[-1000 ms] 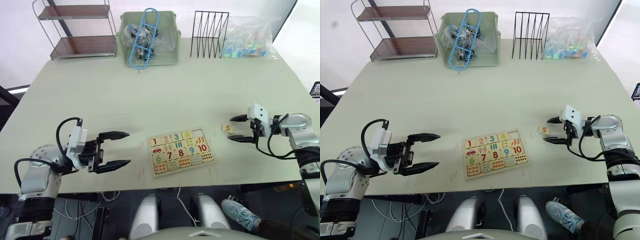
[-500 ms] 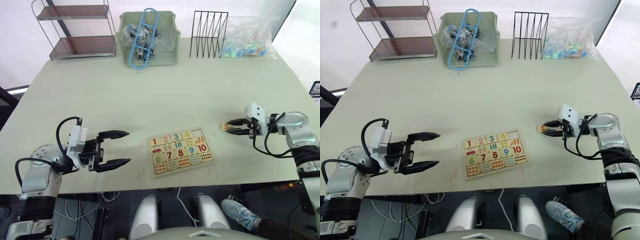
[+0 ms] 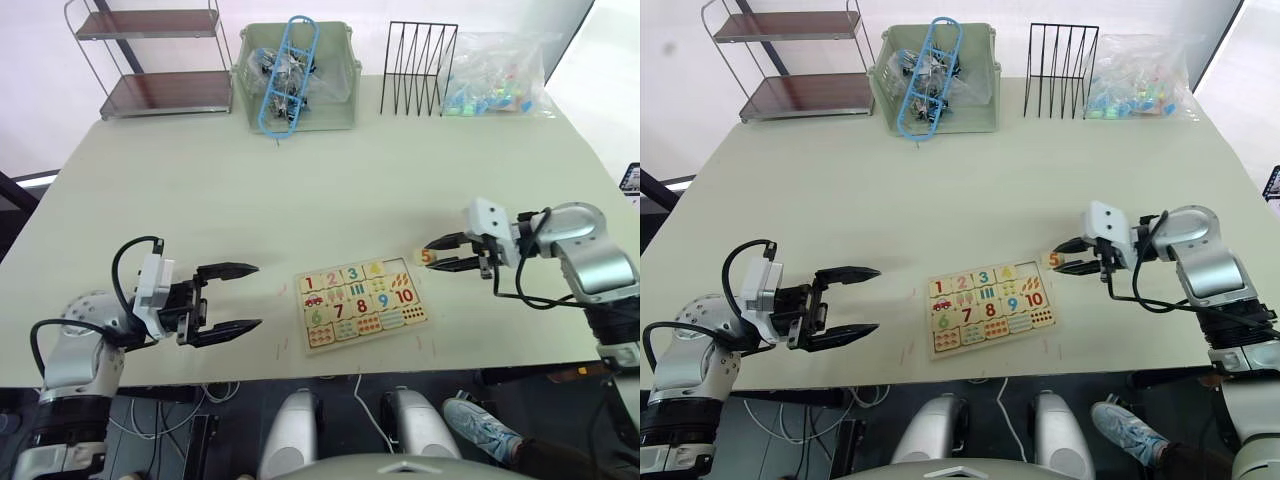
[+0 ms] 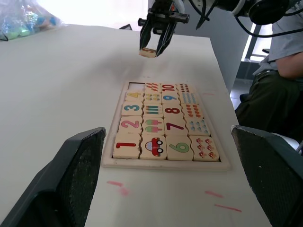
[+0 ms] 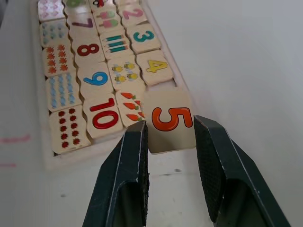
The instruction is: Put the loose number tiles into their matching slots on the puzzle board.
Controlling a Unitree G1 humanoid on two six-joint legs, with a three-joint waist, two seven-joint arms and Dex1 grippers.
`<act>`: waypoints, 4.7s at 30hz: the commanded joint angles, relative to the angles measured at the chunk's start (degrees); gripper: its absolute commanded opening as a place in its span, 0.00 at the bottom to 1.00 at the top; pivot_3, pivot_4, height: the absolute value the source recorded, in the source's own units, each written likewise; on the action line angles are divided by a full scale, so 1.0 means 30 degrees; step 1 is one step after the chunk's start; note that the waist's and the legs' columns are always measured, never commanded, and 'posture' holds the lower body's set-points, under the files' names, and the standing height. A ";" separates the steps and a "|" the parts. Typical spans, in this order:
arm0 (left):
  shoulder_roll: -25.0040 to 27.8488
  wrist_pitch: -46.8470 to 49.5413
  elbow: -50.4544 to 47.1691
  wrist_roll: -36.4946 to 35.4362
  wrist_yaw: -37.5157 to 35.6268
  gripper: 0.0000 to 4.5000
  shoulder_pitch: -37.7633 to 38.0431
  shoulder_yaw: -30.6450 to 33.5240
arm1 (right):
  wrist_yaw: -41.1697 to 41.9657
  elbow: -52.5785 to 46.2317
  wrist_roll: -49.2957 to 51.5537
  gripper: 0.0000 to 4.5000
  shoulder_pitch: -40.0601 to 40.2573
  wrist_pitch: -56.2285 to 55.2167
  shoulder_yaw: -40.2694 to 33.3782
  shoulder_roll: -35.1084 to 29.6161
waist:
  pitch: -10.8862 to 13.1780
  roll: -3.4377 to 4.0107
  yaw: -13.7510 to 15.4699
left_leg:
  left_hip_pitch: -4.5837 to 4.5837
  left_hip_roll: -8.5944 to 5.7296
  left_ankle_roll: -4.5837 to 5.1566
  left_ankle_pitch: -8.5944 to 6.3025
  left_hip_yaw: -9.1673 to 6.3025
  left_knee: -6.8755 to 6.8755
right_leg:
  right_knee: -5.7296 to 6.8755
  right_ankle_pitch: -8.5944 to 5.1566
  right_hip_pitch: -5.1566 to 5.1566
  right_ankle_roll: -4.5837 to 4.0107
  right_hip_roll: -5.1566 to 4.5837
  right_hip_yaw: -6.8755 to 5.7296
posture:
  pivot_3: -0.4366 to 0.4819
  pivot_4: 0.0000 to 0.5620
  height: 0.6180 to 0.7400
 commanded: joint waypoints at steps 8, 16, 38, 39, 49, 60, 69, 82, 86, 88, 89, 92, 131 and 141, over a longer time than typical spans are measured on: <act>-0.0086 -0.0260 -0.1288 -0.0404 0.0290 1.00 0.0799 0.0537 | 0.0124 -0.1937 -0.2853 0.19 -0.3842 0.3854 0.3942 -0.0317 | 0.0000 0.0000 0.0010 | -0.0013 0.0000 0.0000 0.0000 0.0007 0.0001 | -0.0003 -0.0002 -0.0020 -0.0004 -0.0007 -0.0003 | 0.48 0.27 1.00; -0.0364 -0.0830 -0.1615 -0.0261 0.0697 1.00 0.1693 0.0705 | 0.0171 -0.1132 -0.4870 0.19 -0.6033 0.5124 0.6388 0.0483 | 0.0001 0.0001 -0.0009 | -0.0024 0.0001 0.0000 0.0000 0.0007 -0.0002 | -0.0003 -0.0016 -0.0033 -0.0029 -0.0013 -0.0011 | 0.48 0.27 1.00; -0.0343 -0.1303 -0.2089 -0.0207 0.1388 1.00 0.2241 0.0574 | 0.0366 0.0353 -0.7263 0.19 -0.6942 0.5163 0.7991 0.2280 | 0.0001 0.0001 -0.0004 | -0.0028 0.0000 0.0000 0.0000 0.0005 -0.0001 | -0.0002 -0.0006 -0.0036 -0.0014 -0.0016 -0.0023 | 0.48 0.27 1.00; -0.0341 -0.1281 -0.2123 -0.0204 0.1423 1.00 0.2234 0.0564 | 0.0415 0.0329 -0.7287 0.19 -0.6915 0.5157 0.7991 0.2273 | 0.0001 0.0000 -0.0007 | -0.0027 0.0000 0.0000 0.0000 0.0005 -0.0001 | -0.0002 -0.0009 -0.0036 -0.0018 -0.0016 -0.0023 | 0.48 0.27 1.00; -0.0268 -0.1437 -0.1520 -0.0205 0.1220 1.00 0.1966 0.0578 | 0.0541 0.0130 -0.7278 0.19 -0.6684 0.5270 0.7943 0.2412 | 0.0001 0.0001 -0.0015 | -0.0029 0.0000 -0.0001 0.0000 0.0004 -0.0003 | -0.0005 -0.0009 -0.0037 -0.0018 -0.0015 -0.0025 | 0.48 0.27 1.00; -0.0294 -0.1420 -0.1687 -0.0131 0.1365 1.00 0.2061 0.0568 | 0.0500 0.0325 -0.7280 0.19 -0.6556 0.5064 0.8036 0.2717 | 0.0001 0.0001 -0.0034 | -0.0037 0.0002 -0.0001 -0.0001 -0.0009 -0.0023 | -0.0002 -0.0014 -0.0054 -0.0026 -0.0012 -0.0042 | 0.48 0.27 1.00; -0.0207 -0.1007 -0.2353 -0.0192 0.1804 1.00 0.2119 0.0488 | 0.0612 0.0045 -0.7213 0.19 -0.6402 0.5139 0.8044 0.2733 | 0.0001 0.0000 -0.0030 | -0.0040 0.0001 -0.0001 -0.0001 -0.0009 -0.0023 | -0.0004 -0.0014 -0.0054 -0.0026 -0.0016 -0.0044 | 0.48 0.27 1.00; -0.0173 -0.0445 -0.2762 -0.0156 0.2119 1.00 0.1783 0.0335 | 0.0583 0.0029 -0.7281 0.19 -0.6238 0.4788 0.8012 0.2569 | 0.0001 0.0000 -0.0030 | -0.0039 0.0001 -0.0001 -0.0001 -0.0007 -0.0021 | -0.0003 -0.0014 -0.0053 -0.0025 -0.0015 -0.0043 | 0.48 0.27 1.00; -0.0171 -0.0340 -0.2908 -0.0161 0.2227 1.00 0.1767 0.0292 | 0.0526 0.0022 -0.7282 0.19 -0.6170 0.4557 0.7973 0.2531 | 0.0001 0.0000 -0.0033 | -0.0038 0.0001 -0.0001 -0.0001 -0.0007 -0.0021 | -0.0003 -0.0014 -0.0053 -0.0026 -0.0014 -0.0043 | 0.48 0.27 1.00; -0.0173 -0.0289 -0.2974 -0.0153 0.2281 1.00 0.1740 0.0255 | 0.0517 0.0038 -0.7291 0.41 -0.6133 0.4391 0.7969 0.2474 | 0.0001 0.0000 -0.0031 | -0.0038 0.0001 -0.0001 -0.0001 -0.0008 -0.0021 | -0.0003 -0.0014 -0.0053 -0.0026 -0.0015 -0.0044 | 0.48 0.27 1.00; -0.0174 -0.0271 -0.2990 -0.0149 0.2297 1.00 0.1728 0.0243 | 0.0510 0.0060 -0.7301 0.49 -0.6123 0.4330 0.7960 0.2461 | 0.0001 0.0001 -0.0030 | -0.0038 0.0001 -0.0001 -0.0001 -0.0008 -0.0021 | -0.0003 -0.0014 -0.0053 -0.0026 -0.0015 -0.0044 | 0.48 0.27 1.00; -0.0175 -0.0201 -0.3082 -0.0156 0.2338 1.00 0.1739 0.0247 | 0.0500 0.0107 -0.7305 0.81 -0.6111 0.4196 0.7898 0.2415 | 0.0000 0.0000 -0.0031 | -0.0037 0.0001 -0.0001 -0.0001 -0.0007 -0.0020 | -0.0004 -0.0014 -0.0051 -0.0026 -0.0015 -0.0043 | 0.48 0.27 1.00; 0.0027 -0.1076 -0.1284 0.0076 0.1285 1.00 0.1566 0.0642 | -0.4553 0.1899 0.0738 0.01 0.1900 -0.2969 -0.1719 0.4147 | 0.0005 -0.0010 -0.0009 | -0.0032 0.0001 -0.0001 0.0000 -0.0004 -0.0014 | -0.0008 -0.0013 -0.0030 -0.0021 -0.0005 -0.0028 | 0.48 0.27 1.00; -0.0038 -0.1490 -0.1040 0.0317 0.1319 1.00 0.1765 0.0564 | -0.4857 0.3060 0.0161 0.01 0.2784 -0.3627 -0.0872 0.4355 | 0.0005 -0.0010 -0.0017 | -0.0026 0.0001 0.0000 0.0000 -0.0005 -0.0014 | -0.0005 -0.0013 -0.0028 -0.0022 -0.0004 -0.0024 | 0.48 0.27 1.00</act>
